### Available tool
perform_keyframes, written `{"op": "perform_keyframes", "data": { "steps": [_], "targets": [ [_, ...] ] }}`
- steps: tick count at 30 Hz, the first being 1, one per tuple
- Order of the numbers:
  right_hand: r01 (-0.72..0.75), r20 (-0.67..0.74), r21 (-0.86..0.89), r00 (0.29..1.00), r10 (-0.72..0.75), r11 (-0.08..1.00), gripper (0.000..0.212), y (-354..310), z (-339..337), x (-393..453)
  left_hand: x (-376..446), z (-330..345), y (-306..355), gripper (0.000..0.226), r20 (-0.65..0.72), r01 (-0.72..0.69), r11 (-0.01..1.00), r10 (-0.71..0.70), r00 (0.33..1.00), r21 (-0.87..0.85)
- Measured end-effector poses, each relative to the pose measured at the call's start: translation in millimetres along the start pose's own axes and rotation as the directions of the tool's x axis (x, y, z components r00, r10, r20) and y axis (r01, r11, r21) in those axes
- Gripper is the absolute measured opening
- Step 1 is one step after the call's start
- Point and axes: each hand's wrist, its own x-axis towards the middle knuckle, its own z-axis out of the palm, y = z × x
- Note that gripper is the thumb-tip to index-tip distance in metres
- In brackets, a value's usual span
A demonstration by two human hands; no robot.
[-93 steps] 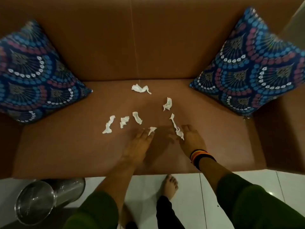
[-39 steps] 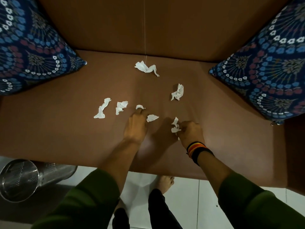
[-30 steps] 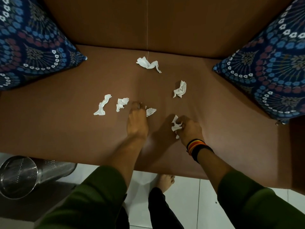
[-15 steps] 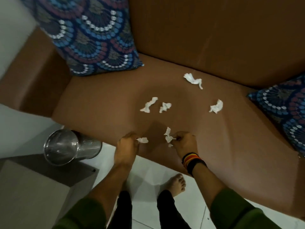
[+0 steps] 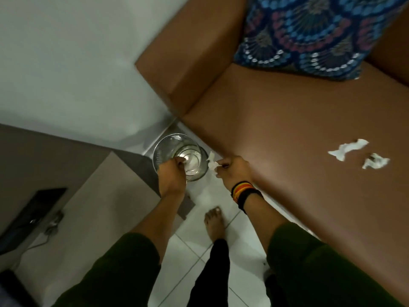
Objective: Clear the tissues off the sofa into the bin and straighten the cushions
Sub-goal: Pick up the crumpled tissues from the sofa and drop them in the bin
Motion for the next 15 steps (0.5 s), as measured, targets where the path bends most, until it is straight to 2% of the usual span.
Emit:
{"op": "perform_keyframes", "data": {
  "steps": [6,9,11,15],
  "targets": [
    [-0.058,0.064,-0.122,0.996,0.066,0.991,0.023,-9,103,58,72,9,-70,0.024,0.025,0.073,0.997,-0.074,0.997,0.006],
    [-0.041,0.13,-0.203,0.989,0.069,0.978,0.041,-5,131,80,93,23,-95,0.025,0.094,0.064,0.998,-0.061,0.994,-0.025],
    [0.044,0.197,-0.301,0.98,0.017,0.953,0.055,-3,140,85,98,28,-107,0.032,0.155,0.011,1.0,-0.012,0.988,0.008],
    [0.306,0.248,-0.474,0.946,-0.208,0.826,0.059,-1,127,67,90,26,-109,0.054,0.258,-0.126,0.989,0.101,0.961,0.082]
  ]
}}
